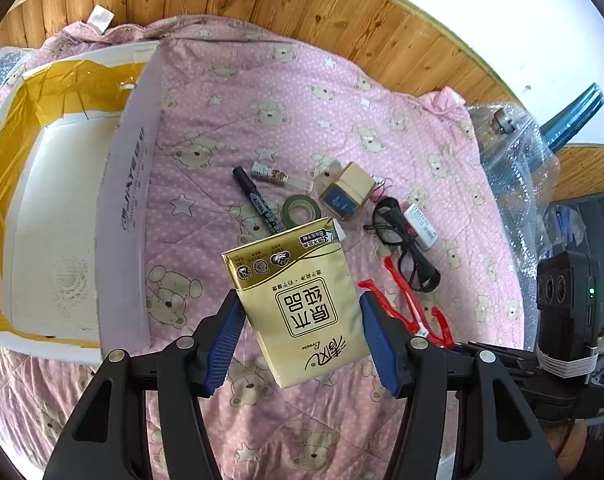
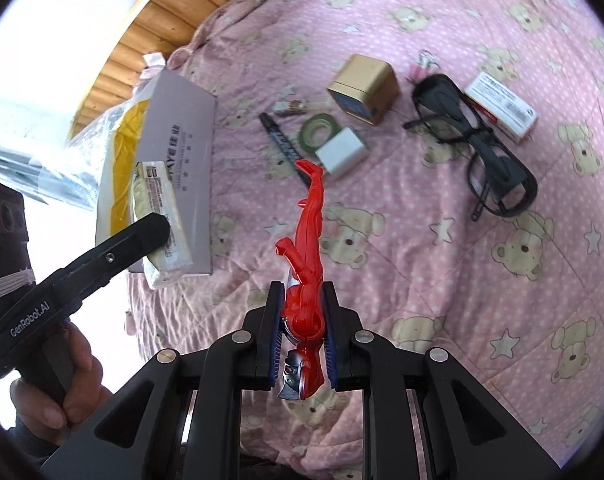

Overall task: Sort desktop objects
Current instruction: 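Carry the tissue pack and red toy over the JIAYE box with both tools, then open both tools to drop the tissue pack and red toy into the box, then withdraw both tools from the box back toward the remaining items, then grasp the black marker with the left tool while the right tool grasps the white charger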

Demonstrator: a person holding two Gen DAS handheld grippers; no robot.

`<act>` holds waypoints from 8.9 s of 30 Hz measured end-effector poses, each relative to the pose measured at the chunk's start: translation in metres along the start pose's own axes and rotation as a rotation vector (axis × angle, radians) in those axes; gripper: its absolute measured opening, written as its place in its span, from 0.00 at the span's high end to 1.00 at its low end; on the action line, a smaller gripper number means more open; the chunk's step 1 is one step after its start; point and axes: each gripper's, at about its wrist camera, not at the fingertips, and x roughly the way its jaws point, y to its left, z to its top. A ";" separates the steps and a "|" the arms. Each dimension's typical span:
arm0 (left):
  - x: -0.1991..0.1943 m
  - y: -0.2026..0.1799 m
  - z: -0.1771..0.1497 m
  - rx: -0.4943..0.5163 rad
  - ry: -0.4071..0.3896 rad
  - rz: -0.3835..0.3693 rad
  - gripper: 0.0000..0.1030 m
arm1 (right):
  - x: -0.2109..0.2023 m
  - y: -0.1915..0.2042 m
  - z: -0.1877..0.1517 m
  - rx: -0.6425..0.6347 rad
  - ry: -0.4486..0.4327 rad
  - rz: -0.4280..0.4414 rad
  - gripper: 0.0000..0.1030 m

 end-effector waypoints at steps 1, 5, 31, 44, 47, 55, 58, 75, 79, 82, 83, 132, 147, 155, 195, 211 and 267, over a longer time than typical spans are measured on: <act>-0.003 0.001 0.000 -0.003 -0.007 -0.002 0.42 | -0.001 0.004 0.001 -0.007 -0.003 0.001 0.82; -0.018 0.007 0.000 -0.032 -0.046 -0.010 0.42 | -0.004 0.020 0.004 -0.044 -0.009 0.006 0.82; -0.088 0.070 -0.013 -0.197 -0.207 -0.009 0.42 | 0.000 0.135 0.026 -0.270 -0.017 0.037 0.82; -0.103 0.117 -0.001 -0.313 -0.257 0.003 0.42 | 0.013 0.202 0.054 -0.383 -0.011 0.066 0.82; -0.104 0.129 0.001 -0.342 -0.263 0.014 0.42 | 0.019 0.215 0.060 -0.413 -0.003 0.067 0.82; -0.100 0.163 0.009 -0.410 -0.269 0.056 0.42 | 0.043 0.248 0.076 -0.486 0.026 0.080 0.82; -0.097 0.178 0.013 -0.431 -0.267 0.069 0.42 | 0.054 0.261 0.085 -0.510 0.035 0.077 0.82; -0.027 0.269 0.050 -0.495 -0.148 0.161 0.40 | 0.136 0.266 0.128 -0.514 0.102 0.055 0.66; -0.012 0.274 0.046 -0.519 -0.118 0.161 0.38 | 0.143 0.253 0.127 -0.487 0.137 0.068 0.65; -0.006 0.276 0.051 -0.525 -0.108 0.168 0.38 | 0.145 0.249 0.121 -0.479 0.164 0.080 0.65; -0.006 0.276 0.053 -0.527 -0.110 0.169 0.38 | 0.146 0.248 0.120 -0.480 0.175 0.084 0.65; -0.094 0.149 -0.011 -0.360 -0.192 0.126 0.32 | 0.044 0.208 0.025 -0.410 0.091 0.163 0.62; -0.093 0.099 -0.018 -0.258 -0.173 0.079 0.32 | 0.009 0.167 0.005 -0.315 0.015 0.155 0.62; -0.083 0.073 -0.013 -0.181 -0.140 0.054 0.32 | -0.002 0.138 -0.002 -0.231 -0.023 0.139 0.61; 0.002 -0.019 0.028 0.065 0.048 0.051 0.32 | -0.014 0.002 0.004 0.126 -0.119 0.058 0.54; 0.074 0.002 0.066 0.006 0.166 0.049 0.32 | 0.041 -0.016 0.059 0.157 -0.034 0.000 0.54; 0.167 0.063 0.085 -0.124 0.288 0.195 0.28 | 0.095 -0.035 0.112 -0.006 0.027 -0.306 0.65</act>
